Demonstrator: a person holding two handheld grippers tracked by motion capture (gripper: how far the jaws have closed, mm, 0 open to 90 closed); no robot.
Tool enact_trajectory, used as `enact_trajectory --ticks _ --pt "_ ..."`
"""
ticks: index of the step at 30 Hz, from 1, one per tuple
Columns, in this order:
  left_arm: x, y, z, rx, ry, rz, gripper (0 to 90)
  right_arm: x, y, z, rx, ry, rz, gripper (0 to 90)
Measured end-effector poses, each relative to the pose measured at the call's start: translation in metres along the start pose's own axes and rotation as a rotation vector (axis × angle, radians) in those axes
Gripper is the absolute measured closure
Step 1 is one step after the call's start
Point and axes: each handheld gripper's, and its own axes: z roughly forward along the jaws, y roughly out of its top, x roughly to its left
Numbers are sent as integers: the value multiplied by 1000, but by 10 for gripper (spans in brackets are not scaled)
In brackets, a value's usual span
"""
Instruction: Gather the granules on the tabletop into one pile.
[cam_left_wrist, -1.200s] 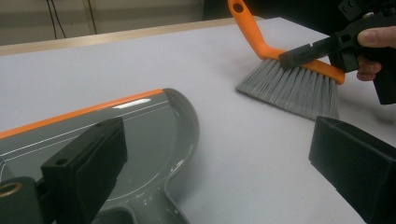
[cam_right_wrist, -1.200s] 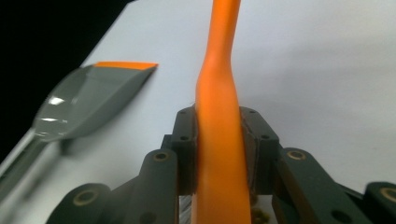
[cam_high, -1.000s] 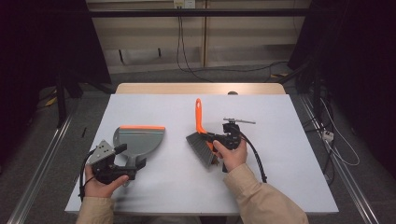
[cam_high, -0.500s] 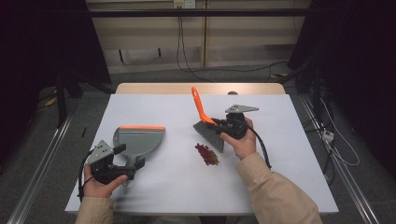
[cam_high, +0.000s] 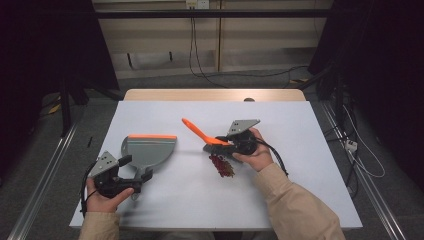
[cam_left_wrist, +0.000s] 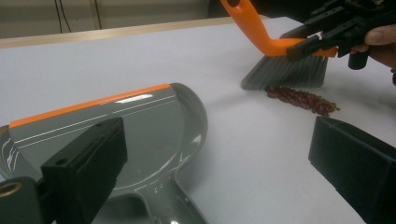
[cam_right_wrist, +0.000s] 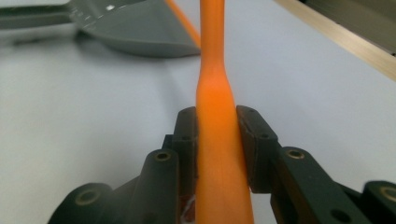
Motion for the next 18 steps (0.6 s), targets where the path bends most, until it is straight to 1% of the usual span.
enact_trajectory --ticks 3,4,5,6,8,9,10,11,12,13,14,16,18 --pt "0 -1 -3 8 11 -8 43 6 0 -3 14 20 -38 711" --pt "0 -2 -5 10 16 -12 42 7 0 -5 14 22 -38 711" --pt "-1 -2 -5 13 21 -20 42 8 -1 -6 14 16 -39 712" --pt "0 -2 -6 25 27 -14 42 8 -2 -7 9 2 -42 711" --pt "-1 -4 -6 39 34 -23 43 7 -3 -11 -4 2 -16 711" --pt "-2 -5 -6 42 40 -29 43 6 -3 -14 -14 -25 -16 712" --pt "-2 -5 -6 55 48 -30 44 5 -4 -16 -31 -33 -6 711" --pt "-2 -6 -6 59 55 -31 45 3 -4 -19 -52 -36 16 711" --pt "-3 -6 -6 57 64 -35 45 2 -4 -22 -73 -54 28 711" --pt "-3 -7 -8 70 75 -32 46 1 -4 -25 -83 -61 30 711" --pt "-4 -8 -8 69 79 -37 46 1 -3 -28 -91 -70 38 711" --pt "-4 -11 -7 93 88 -28 49 2 -3 -36 -119 -85 51 711" --pt "-6 -14 -6 115 98 -26 50 3 -4 -44 -134 -97 58 710"
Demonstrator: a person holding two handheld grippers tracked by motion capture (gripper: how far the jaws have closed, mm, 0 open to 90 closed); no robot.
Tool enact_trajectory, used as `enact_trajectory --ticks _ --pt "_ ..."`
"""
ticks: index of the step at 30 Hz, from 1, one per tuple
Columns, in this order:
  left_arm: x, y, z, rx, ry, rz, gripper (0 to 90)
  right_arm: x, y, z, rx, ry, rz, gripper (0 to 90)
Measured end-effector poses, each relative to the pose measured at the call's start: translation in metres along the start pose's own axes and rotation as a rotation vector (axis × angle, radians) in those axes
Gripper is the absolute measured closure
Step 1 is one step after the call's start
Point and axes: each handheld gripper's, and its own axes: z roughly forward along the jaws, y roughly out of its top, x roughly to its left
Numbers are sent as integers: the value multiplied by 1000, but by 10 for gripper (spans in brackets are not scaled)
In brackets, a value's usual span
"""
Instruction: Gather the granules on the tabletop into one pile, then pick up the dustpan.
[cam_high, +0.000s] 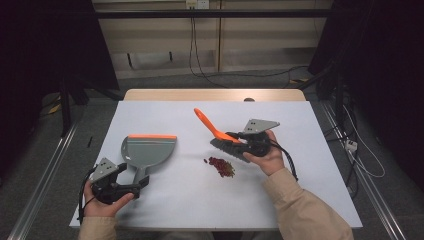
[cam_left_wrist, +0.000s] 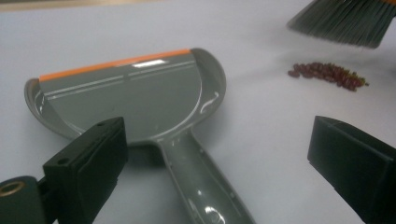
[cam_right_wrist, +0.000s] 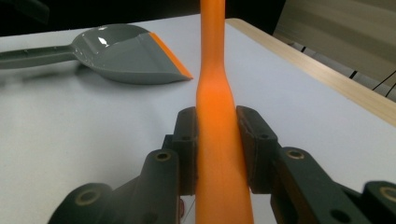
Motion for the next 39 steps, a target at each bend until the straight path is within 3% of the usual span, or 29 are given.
enact_trajectory --ticks 4,10,17,22,26,31,36,39 --pt "-2 -5 3 55 57 25 64 2 -3 -13 -23 -10 24 710" --pt "2 -11 14 95 89 4 90 4 -11 -26 -36 -33 60 710" --pt "5 -14 22 148 111 15 161 6 -19 -41 -45 -53 83 711" --pt "13 -16 18 149 139 -1 195 6 -25 -50 -37 -62 85 710" --pt "23 -15 14 149 166 11 299 5 -28 -55 -40 -77 101 710" --pt "23 -6 22 161 105 60 298 3 -28 -58 -58 -70 109 710" --pt "25 -2 35 228 90 86 323 4 -28 -57 -53 -68 117 710" --pt "25 -3 40 245 75 102 406 4 -28 -57 -55 -69 118 710"
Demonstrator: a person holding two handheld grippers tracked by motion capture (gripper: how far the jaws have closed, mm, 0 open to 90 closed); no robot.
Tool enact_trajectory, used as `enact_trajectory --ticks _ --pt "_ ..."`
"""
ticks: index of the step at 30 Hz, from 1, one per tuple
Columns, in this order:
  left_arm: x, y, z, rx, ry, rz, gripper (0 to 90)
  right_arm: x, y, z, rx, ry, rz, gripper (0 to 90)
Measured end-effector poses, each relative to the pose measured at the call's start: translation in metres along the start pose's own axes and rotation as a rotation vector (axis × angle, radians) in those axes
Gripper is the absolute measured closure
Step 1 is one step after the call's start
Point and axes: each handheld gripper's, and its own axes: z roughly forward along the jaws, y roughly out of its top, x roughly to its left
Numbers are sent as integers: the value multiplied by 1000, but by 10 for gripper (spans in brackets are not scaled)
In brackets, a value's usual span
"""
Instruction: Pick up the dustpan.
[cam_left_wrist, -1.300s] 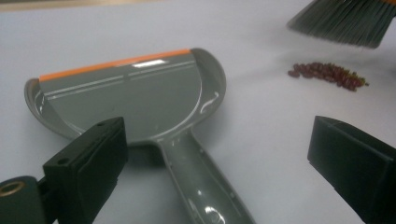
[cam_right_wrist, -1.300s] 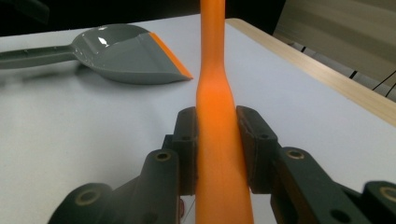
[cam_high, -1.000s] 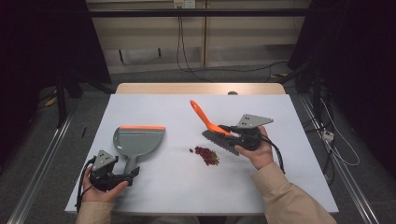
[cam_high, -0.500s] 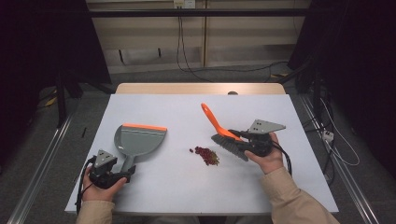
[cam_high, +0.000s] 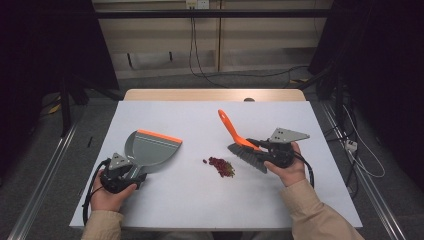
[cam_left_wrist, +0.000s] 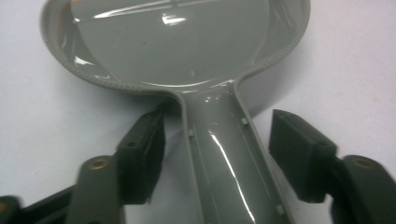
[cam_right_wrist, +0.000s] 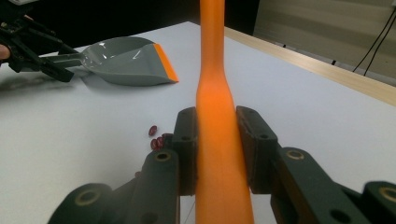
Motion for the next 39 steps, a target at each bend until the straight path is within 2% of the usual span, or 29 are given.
enact_trajectory --ticks 2,5,7,9,11,14,15,20,23,24,27,35,37,39 --pt "0 0 1 -3 -4 -5 504 0 -1 0 -3 4 7 710" --pt "3 0 -1 -10 26 -16 607 0 -2 0 -1 7 11 710" --pt "5 0 -4 -25 34 -25 618 0 -2 1 -2 10 12 710" --pt "5 1 -5 -39 48 -15 623 1 -2 1 -2 3 12 710" --pt "6 3 -9 -55 39 -11 624 0 -2 0 -5 5 20 710" --pt "6 6 -16 -80 10 -3 625 0 -3 0 -1 6 23 710" --pt "6 7 -20 -74 -4 21 625 -1 -3 0 -1 4 25 710" --pt "1 13 -34 -80 -45 93 625 -1 -3 0 -2 -17 44 711" --pt "-2 14 -41 -86 -88 115 625 -1 -3 -2 -7 -33 55 711" --pt "-3 14 -44 -86 -101 136 626 -2 -3 -2 -9 -38 61 711" --pt "-5 12 -48 -89 -148 144 626 -2 -3 -3 -2 -50 62 711" --pt "-13 5 -50 -38 -236 210 625 -4 -6 -1 1 -70 83 711" --pt "-16 5 -49 -23 -234 229 626 -3 -6 0 5 -81 84 711" --pt "-19 4 -46 -19 -264 229 625 -2 -6 1 6 -82 89 710"
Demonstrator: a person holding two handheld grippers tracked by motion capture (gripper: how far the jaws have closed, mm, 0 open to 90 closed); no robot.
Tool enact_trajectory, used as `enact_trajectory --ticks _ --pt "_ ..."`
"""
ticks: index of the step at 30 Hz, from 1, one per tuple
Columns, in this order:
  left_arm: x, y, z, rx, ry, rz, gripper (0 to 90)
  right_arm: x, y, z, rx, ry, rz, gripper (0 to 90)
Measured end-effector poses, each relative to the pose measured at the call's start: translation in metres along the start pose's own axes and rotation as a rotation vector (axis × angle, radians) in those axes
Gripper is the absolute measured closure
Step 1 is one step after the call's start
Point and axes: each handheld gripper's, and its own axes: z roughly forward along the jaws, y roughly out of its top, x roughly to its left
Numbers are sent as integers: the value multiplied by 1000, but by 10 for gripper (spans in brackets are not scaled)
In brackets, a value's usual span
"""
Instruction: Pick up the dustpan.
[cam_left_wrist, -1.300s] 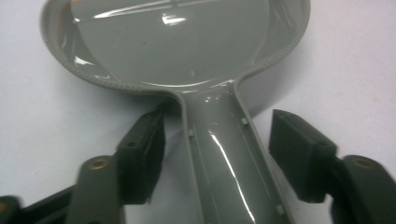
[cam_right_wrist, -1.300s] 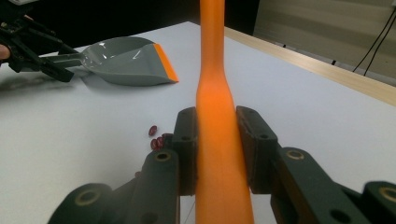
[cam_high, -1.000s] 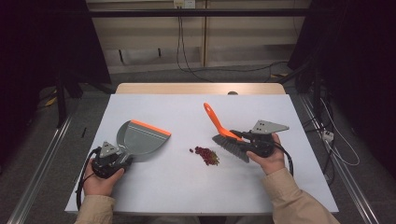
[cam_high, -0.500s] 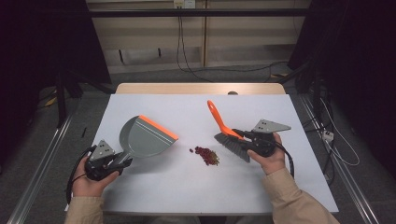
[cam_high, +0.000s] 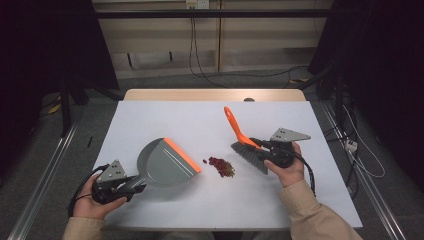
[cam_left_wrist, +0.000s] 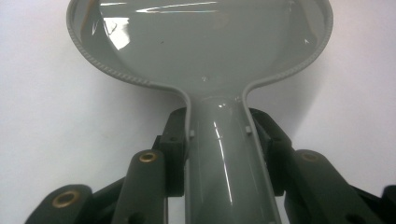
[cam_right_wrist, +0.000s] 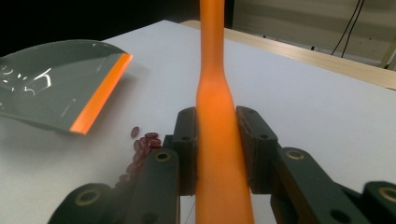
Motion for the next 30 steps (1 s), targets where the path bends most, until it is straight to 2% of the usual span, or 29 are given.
enact_trajectory --ticks 3,4,5,6,8,13,14,15,16,19,22,23,24,25,26,27,28,30 --pt "-2 1 5 23 -16 23 625 1 0 1 1 -7 6 711" --pt "-4 1 7 31 -34 22 625 1 0 1 1 -11 7 711" --pt "-4 0 9 22 -33 19 625 1 0 1 2 -16 8 711" --pt "-4 1 10 37 -36 31 625 1 0 1 2 -16 6 711" --pt "-6 0 12 38 -50 23 625 2 -1 1 5 -22 8 711" --pt "-8 1 19 51 -83 41 625 3 -2 3 18 -34 8 710" --pt "-10 2 20 58 -73 44 625 3 -3 4 21 -39 6 711" --pt "-11 4 22 60 -81 51 625 4 -3 4 26 -45 5 711" --pt "-11 5 24 47 -98 52 625 5 -4 5 31 -64 -4 711" --pt "-13 8 27 48 -111 60 625 5 -4 9 39 -88 10 711" --pt "-14 11 32 47 -128 67 625 6 -4 15 58 -120 0 711" --pt "-15 12 33 55 -135 72 625 7 -4 17 61 -118 -1 710" --pt "-15 12 34 43 -133 69 625 7 -4 19 60 -122 3 710" --pt "-16 13 34 53 -119 75 624 7 -4 20 62 -127 3 710" --pt "-16 14 36 48 -139 73 624 7 -3 22 63 -130 -5 710" --pt "-17 15 36 52 -123 76 624 8 -3 25 67 -139 -12 710" --pt "-16 15 38 45 -144 74 625 8 -3 27 75 -150 -15 710" --pt "-17 17 39 43 -147 74 624 8 -4 31 84 -151 -24 709"
